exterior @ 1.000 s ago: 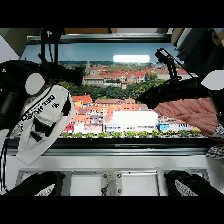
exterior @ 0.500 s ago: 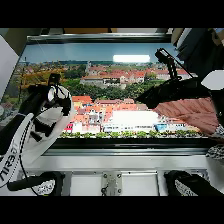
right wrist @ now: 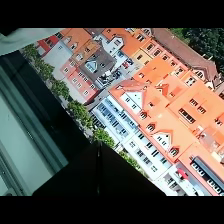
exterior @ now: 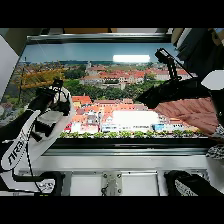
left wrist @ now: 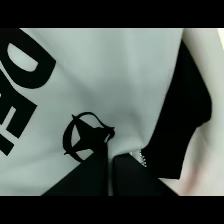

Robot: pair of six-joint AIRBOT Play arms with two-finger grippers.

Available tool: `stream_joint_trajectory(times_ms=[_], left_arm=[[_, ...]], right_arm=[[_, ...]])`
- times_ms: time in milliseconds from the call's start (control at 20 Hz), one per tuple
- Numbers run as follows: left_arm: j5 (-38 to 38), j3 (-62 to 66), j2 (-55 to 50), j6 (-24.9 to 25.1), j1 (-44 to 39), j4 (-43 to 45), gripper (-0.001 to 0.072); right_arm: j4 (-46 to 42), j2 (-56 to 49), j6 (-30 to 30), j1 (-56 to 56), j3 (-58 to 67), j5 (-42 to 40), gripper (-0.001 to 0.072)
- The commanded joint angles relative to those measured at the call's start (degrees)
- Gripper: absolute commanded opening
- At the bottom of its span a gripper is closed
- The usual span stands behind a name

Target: Fold the clothes and pants, and hang the long-sleeved shirts on hangers.

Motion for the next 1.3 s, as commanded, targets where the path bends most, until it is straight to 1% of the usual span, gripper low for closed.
stream_joint_trajectory(times_ms=[0, 100, 250, 300, 350, 400, 450, 600, 700, 750, 800, 850, 900, 1000, 1100, 1150, 1250], left_arm=[[0.52, 0.35, 5.86, -0.02, -4.63, -1.86, 0.0017], [0.81, 3.04, 11.04, -0.02, -10.91, -3.02, 0.0017], [1.27, 10.05, 15.78, -0.02, -21.44, -5.14, 0.0017], [1.25, 12.61, 16.31, -0.07, -24.44, -5.70, 0.0017], [1.27, 15.52, 16.20, -0.07, -27.58, -6.78, 0.0017], [1.36, 18.16, 15.50, -0.02, -30.14, -8.28, 0.0017], [1.79, 20.76, 14.21, -0.02, -32.63, -9.94, 0.0017], [3.69, 27.78, 7.52, 1.01, -38.07, -14.75, 0.0017], [4.46, 32.79, 1.53, 1.36, -40.63, -15.93, 0.0017], [4.42, 35.10, -1.01, 1.40, -40.98, -15.89, 0.0042], [3.98, 37.66, -3.30, 1.42, -40.83, -15.37, 0.0362], [2.36, 40.17, -4.76, 1.29, -39.85, -15.45, 0.0646], [-1.07, 42.75, -5.51, 0.48, -38.03, -15.54, 0.0671], [-9.68, 43.76, -4.76, -1.60, -33.27, -15.69, 0.0671], [-14.75, 35.32, -1.27, -2.23, -28.98, -17.59, 0.0671], [-14.97, 28.70, 1.03, -2.21, -27.58, -18.99, 0.0671], [-10.88, 12.74, 5.90, -2.10, -26.21, -22.64, 0.0672]], right_arm=[[0.02, -0.07, 0.00, 0.04, -0.02, 0.02, 0.0022], [0.59, -0.07, 0.04, 0.07, -0.02, 0.02, 0.0022], [4.63, -0.07, -0.07, 0.04, 0.00, -0.59, 0.0022], [5.01, 0.00, -2.29, 0.00, 0.02, -1.09, 0.0021], [4.24, 0.17, -5.77, -0.61, 0.26, -1.55, 0.0022], [3.21, 0.50, -6.36, -2.16, 0.76, -2.56, 0.0020], [2.34, 1.03, -4.74, -4.22, 1.20, -4.68, 0.0019], [1.46, 3.65, 4.63, -13.29, 1.29, -12.76, 0.0018], [1.49, 4.92, 8.96, -19.28, 1.29, -13.97, 0.0018], [1.49, 5.25, 10.47, -21.66, 1.29, -13.79, 0.0018], [1.49, 5.44, 11.19, -23.80, 1.29, -13.11, 0.0018], [1.49, 5.55, 11.45, -25.55, 1.29, -12.50, 0.0018], [1.46, 5.60, 11.78, -26.51, 1.29, -11.87, 0.0018], [1.44, 5.60, 12.04, -27.47, 1.27, -10.34, 0.0018], [1.46, 5.60, 12.04, -27.04, 1.25, -9.07, 0.0018], [1.49, 5.57, 12.04, -26.84, 1.22, -8.52, 0.0018], [1.40, 5.57, 12.04, -25.49, 1.18, -8.55, 0.0018]])
